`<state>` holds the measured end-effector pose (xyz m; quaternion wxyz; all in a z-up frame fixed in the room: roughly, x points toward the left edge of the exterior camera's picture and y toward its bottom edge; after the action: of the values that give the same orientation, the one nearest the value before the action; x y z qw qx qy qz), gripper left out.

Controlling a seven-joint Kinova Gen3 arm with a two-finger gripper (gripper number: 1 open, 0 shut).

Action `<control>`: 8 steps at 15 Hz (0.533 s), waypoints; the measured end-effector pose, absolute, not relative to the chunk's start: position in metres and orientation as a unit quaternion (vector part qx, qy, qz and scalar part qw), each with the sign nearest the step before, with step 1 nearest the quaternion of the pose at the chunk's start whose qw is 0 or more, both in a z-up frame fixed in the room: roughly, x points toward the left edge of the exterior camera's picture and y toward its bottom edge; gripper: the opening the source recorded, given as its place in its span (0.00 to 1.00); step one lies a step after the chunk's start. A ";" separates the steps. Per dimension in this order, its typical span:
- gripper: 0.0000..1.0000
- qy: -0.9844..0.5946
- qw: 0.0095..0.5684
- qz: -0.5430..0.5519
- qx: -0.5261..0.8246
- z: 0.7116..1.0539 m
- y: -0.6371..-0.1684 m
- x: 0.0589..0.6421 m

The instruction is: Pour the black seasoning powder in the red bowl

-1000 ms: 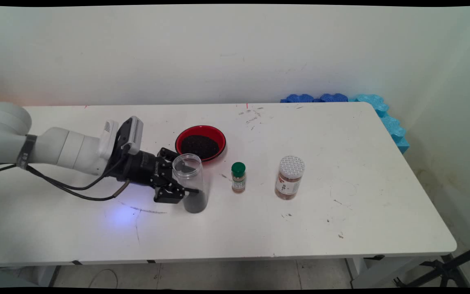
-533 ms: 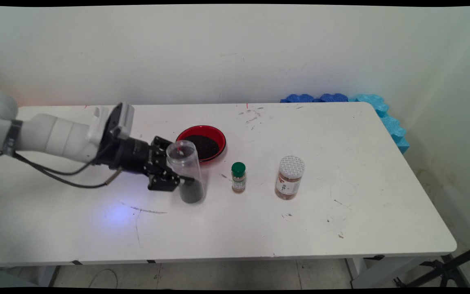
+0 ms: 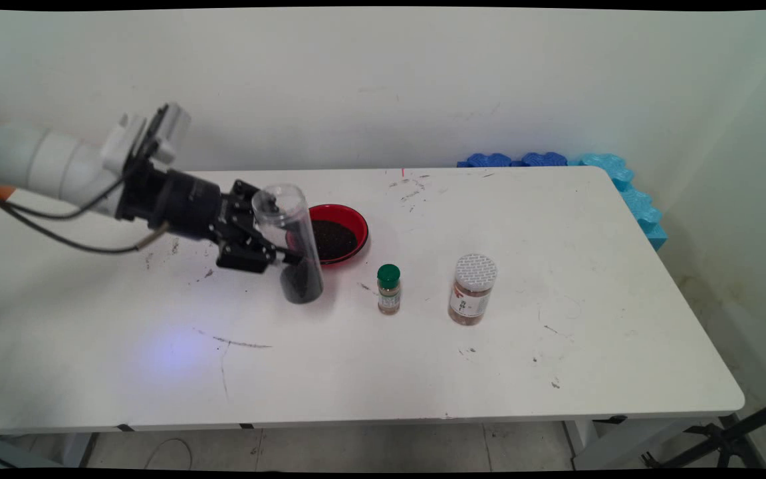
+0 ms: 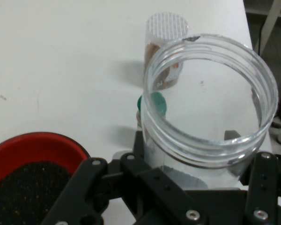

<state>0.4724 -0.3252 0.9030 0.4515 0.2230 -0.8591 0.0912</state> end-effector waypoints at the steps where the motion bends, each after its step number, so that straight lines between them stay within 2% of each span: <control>1: 0.00 -0.859 0.453 0.088 0.222 0.910 -0.328 0.474; 8: 0.00 -0.856 0.460 0.070 0.227 0.952 -0.355 0.479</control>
<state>0.4789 -0.3549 0.9520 0.4596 0.2268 -0.8558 0.0698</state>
